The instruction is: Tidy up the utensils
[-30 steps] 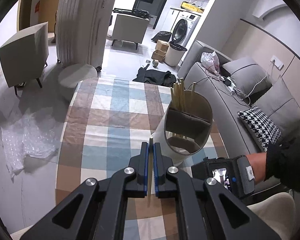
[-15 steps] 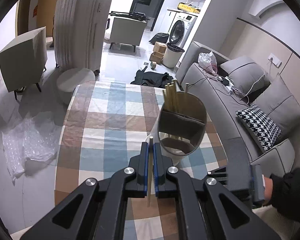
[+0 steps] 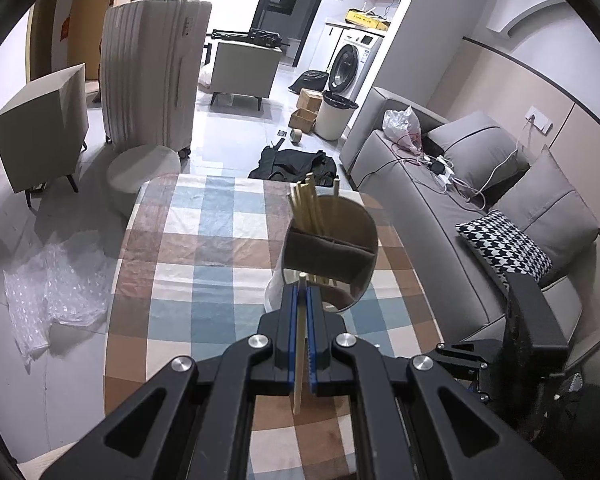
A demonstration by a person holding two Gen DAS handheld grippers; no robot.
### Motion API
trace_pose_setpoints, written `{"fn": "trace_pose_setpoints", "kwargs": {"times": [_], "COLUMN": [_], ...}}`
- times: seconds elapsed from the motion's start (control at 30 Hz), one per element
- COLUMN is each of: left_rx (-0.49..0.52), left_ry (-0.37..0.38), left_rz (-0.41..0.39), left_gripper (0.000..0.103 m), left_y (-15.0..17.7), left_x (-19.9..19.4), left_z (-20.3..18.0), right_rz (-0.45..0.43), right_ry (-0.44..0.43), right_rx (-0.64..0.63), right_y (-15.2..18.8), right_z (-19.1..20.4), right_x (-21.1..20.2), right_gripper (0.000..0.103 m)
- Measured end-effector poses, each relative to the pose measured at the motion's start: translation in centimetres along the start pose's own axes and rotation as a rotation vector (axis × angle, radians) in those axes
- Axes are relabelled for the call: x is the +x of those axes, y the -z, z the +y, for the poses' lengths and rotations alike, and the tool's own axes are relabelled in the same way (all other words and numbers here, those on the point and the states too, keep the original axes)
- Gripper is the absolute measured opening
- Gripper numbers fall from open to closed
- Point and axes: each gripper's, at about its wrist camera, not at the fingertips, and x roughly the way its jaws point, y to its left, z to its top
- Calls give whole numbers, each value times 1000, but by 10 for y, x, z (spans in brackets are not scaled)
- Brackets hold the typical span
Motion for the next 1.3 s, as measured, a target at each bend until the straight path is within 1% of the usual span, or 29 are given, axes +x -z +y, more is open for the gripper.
{"fn": "trace_pose_setpoints", "kwargs": {"times": [0.33,0.47,0.53,0.6,0.7,0.77,0.8,0.87,0.93,0.97,1.0,1.03,1.07,1.13,1.17,1.2,1.3], "left_rx": [44,70,72,73,60,49,45,38,33,31,25,17,9,-13,-24,-33,-41], "left_ry": [-2,-4,-6,-7,-11,-14,-15,-19,-26,-32,-40,-41,-43,-58,-57,-59,-54], "left_rz": [-30,-46,-49,-52,-45,-38,-33,-33,-38,-40,-42,-42,-41,-32,-25,-20,-14], "left_gripper": [0,0,0,0,0,0,0,0,0,0,0,0,0,0,0,0,0], "left_y": [-14,-19,-20,-19,-14,-12,-10,-6,-1,1,3,5,6,8,7,7,5], "left_x": [-15,-20,-22,-23,-20,-17,-14,-10,-7,-6,-4,-2,-1,2,3,4,5], "left_z": [-19,-25,-25,-23,-15,-10,-7,-1,7,10,15,21,24,36,39,44,52], "right_rz": [-166,-208,-205,-178,-132,-66,-39,31,149,177,229,279,330,405,430,480,543], "right_ry": [17,21,27,22,42,57,79,76,99,90,74,61,38,16,18,11,-16], "right_rx": [84,81,80,99,90,80,55,-21,-177,-227,-299,-360,-434,-616,-662,-725,-828], "right_y": [-9,-14,-14,-11,-4,1,3,9,14,16,18,19,22,29,32,34,35], "right_z": [2,5,4,0,-4,-8,-8,-6,1,4,8,12,17,26,28,29,30], "right_x": [-44,-55,-56,-51,-46,-34,-29,-13,13,21,35,48,62,88,97,112,133], "right_gripper": [0,0,0,0,0,3,3,4,8,13,19,30,34,34,34,34,34]}}
